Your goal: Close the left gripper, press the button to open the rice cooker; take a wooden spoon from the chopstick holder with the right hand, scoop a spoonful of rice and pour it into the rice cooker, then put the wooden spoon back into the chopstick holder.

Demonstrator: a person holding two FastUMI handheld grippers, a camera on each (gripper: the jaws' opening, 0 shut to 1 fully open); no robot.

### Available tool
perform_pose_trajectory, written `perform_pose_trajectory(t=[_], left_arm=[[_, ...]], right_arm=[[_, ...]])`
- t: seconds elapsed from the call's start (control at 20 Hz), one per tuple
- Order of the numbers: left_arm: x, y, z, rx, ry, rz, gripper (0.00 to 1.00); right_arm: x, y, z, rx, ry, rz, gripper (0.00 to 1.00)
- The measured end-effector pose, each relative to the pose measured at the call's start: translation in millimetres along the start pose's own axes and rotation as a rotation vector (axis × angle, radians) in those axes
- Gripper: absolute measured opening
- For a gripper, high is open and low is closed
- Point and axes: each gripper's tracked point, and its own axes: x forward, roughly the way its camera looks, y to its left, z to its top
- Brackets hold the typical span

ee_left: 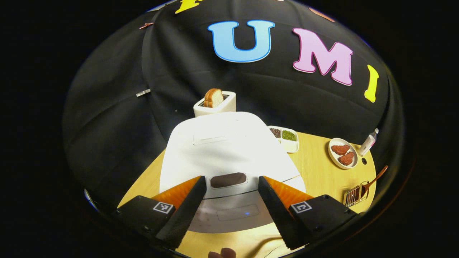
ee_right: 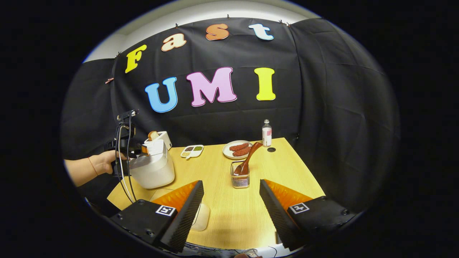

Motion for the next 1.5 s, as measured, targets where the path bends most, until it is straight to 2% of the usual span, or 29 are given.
perform_pose_trajectory(t=[0.25,0.45,0.6,0.75,1.1,1.3,1.5], left_arm=[[1.5,-0.6,-0.5,0.043,0.036,-0.006,1.0],[-1.1,0.5,7.6,0.049,-0.019,-0.016,1.0],[-6.8,1.2,24.4,0.096,-0.086,-0.016,0.96],[-4.0,0.9,25.9,0.128,-0.074,-0.013,0.96],[-9.1,2.2,29.6,0.098,-0.093,-0.003,0.96],[-28.5,-0.5,40.6,0.046,-0.163,-0.048,0.96],[-75.6,-3.8,56.6,-0.025,-0.302,-0.14,0.96]], right_arm=[[1.4,3.8,-4.5,0.013,0.005,0.002,0.99],[2.3,4.8,1.7,0.013,-0.007,-0.005,0.99],[1.7,3.2,7.3,0.019,-0.024,-0.013,0.99],[1.5,-0.3,11.6,0.025,-0.039,-0.027,0.99],[-1.3,-3.5,12.8,0.051,-0.062,-0.03,0.98],[2.5,-0.5,7.2,0.027,-0.041,-0.016,0.99],[6.7,7.9,17.9,0.027,-0.056,0.005,0.99]])
